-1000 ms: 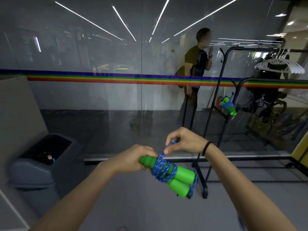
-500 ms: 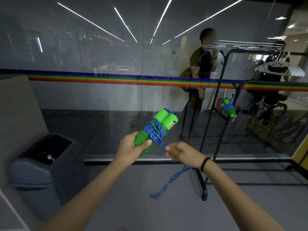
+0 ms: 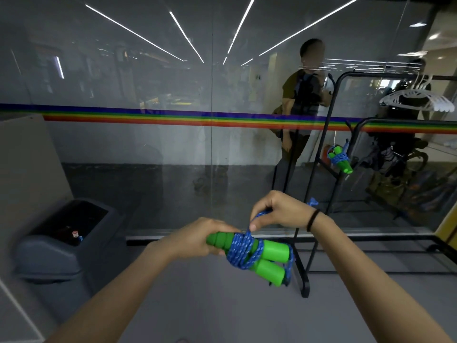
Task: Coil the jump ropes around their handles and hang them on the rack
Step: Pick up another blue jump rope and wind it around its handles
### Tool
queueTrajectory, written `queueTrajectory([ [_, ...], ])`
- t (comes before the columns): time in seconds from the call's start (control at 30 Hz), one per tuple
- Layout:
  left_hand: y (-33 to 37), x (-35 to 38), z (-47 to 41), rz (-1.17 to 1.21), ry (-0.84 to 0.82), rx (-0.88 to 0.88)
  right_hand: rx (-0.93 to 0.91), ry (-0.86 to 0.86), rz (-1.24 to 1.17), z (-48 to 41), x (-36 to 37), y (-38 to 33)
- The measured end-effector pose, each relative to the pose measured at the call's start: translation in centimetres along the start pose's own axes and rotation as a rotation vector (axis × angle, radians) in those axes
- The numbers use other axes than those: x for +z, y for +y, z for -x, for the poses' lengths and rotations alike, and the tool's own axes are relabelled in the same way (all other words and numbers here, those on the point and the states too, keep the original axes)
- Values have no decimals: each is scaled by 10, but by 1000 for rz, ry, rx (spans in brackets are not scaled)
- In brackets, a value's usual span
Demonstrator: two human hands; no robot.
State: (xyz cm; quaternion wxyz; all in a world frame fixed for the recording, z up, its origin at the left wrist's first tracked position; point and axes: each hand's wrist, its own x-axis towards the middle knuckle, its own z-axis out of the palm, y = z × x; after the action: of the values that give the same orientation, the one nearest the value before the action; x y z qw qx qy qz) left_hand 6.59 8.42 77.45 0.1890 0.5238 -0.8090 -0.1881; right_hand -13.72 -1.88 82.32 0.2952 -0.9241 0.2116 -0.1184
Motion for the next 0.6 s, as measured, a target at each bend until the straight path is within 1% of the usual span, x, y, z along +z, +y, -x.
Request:
queueTrajectory([
  [0.07,-1,-1,2,242,26,38,-14,33,-227,0,4,6],
  [0.17,1,1,5,575,119,42,20,132,-458,6,10,20],
  [0.27,4,4,5,819,338,5,98,260,-640,11,26,27],
  [0.33,5,2,4,1066,498,-86,67,260,-550,12,39,30],
  [0.37,8,1,3,1117,561,-136,66,265,-482,12,45,29],
  [0.43,11,2,-2,1022,666,-249,112,303,-343,10,50,23],
  [0.5,12,8,-7,933,765,-318,99,321,-58,11,53,14],
  [0.57,10,13,-11,864,834,-338,111,311,198,14,52,1],
  [0.6,7,16,-12,777,856,-339,135,312,309,14,51,-4],
])
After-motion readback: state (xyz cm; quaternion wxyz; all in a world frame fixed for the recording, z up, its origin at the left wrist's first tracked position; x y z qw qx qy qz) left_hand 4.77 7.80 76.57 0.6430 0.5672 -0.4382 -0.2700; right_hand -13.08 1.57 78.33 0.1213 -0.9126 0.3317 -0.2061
